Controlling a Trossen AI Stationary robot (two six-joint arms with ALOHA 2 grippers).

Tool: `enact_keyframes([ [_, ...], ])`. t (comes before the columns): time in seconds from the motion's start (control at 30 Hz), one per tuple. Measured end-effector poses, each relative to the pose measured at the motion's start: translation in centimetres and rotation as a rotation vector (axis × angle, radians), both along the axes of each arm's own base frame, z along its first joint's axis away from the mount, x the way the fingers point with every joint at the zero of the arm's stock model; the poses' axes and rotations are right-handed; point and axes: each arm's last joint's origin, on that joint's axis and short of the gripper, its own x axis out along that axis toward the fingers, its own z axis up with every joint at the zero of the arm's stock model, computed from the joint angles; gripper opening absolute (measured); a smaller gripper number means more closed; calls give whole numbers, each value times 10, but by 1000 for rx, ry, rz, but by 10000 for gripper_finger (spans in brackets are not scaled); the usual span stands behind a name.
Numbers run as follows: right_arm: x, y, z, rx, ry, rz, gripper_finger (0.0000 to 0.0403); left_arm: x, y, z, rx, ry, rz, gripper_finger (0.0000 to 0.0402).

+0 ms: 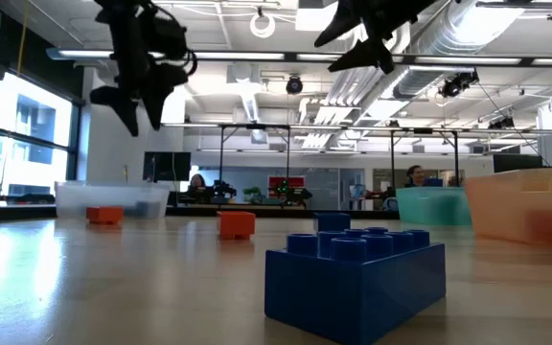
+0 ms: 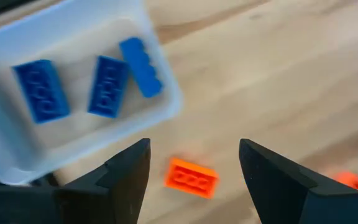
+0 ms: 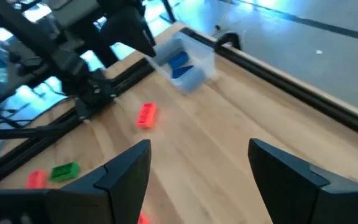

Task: Sort & place blocks by color
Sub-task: Put the orange game piece into the orange bin

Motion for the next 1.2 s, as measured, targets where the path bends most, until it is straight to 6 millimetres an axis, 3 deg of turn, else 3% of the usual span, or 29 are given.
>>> enact_keyframes([
  [0.33,15,33,25,-71,-272,55,257,8,-53,33,73,-134,-137,232],
  [0.6,35,58,32,-79,-378,104,257,0,-77,51,152,-190,-194,232],
  [0.77,60,68,38,-74,-319,131,257,-4,-83,56,177,-204,-210,232],
  [0.97,84,69,39,15,-71,106,257,-9,-85,56,205,-139,-192,232],
  [1.2,113,72,20,142,165,54,257,-10,-85,55,217,-117,-184,232],
])
